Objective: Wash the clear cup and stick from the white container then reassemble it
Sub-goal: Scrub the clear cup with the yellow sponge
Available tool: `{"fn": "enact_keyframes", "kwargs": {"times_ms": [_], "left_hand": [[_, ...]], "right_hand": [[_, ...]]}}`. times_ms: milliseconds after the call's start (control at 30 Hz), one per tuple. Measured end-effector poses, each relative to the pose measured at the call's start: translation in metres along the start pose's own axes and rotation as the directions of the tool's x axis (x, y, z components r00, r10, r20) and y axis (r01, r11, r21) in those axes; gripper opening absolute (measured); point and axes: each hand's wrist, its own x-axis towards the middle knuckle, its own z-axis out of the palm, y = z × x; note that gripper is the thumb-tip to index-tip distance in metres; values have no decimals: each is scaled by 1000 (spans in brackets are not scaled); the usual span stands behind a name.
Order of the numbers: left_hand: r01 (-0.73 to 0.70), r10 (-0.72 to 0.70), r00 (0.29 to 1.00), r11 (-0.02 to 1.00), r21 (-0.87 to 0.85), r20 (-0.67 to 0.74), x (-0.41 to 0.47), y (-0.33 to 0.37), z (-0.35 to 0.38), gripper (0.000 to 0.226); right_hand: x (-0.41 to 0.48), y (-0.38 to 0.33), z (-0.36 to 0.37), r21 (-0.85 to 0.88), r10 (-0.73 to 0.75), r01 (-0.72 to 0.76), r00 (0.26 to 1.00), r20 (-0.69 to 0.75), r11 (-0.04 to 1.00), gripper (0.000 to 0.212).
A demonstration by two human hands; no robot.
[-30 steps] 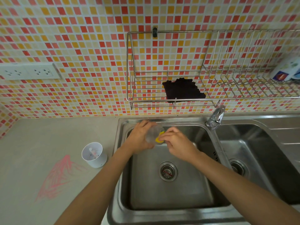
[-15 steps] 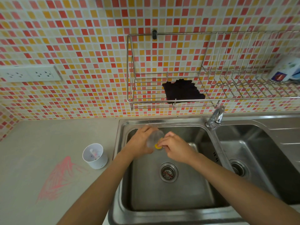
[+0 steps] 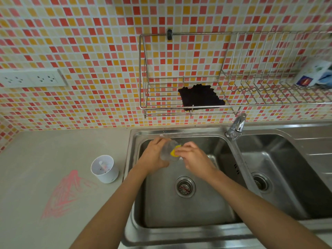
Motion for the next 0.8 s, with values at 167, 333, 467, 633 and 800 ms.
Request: {"fn": "enact_keyframes", "kwargs": {"times_ms": [167,333,467,633,800], "left_hand": [[12,-13,1000,999,42,27,-3,-3,-3,89],[92,-93,995,995,-41,-31,-20,-3,-9,87],[111,-113,992,993,-49,-51,-27,-1,-18,87],[111,-116,991,991,-81,-62,-35,2,-24,87],[148,-162,982,979,-139,-94,-39,0,-27,90]], "right_hand": [[-4,-19,-8,220,204,-221,974,99,950,31],[-10,-12,-28,468,520,-564,821,234,680,23],[-21,-18,-29,629,587,-607,759,280,485,20],[-24,-29,-28,663,684,-606,704,189,441,13],[-19,-43,-43,691,673,-566,723,153,450,12]]}}
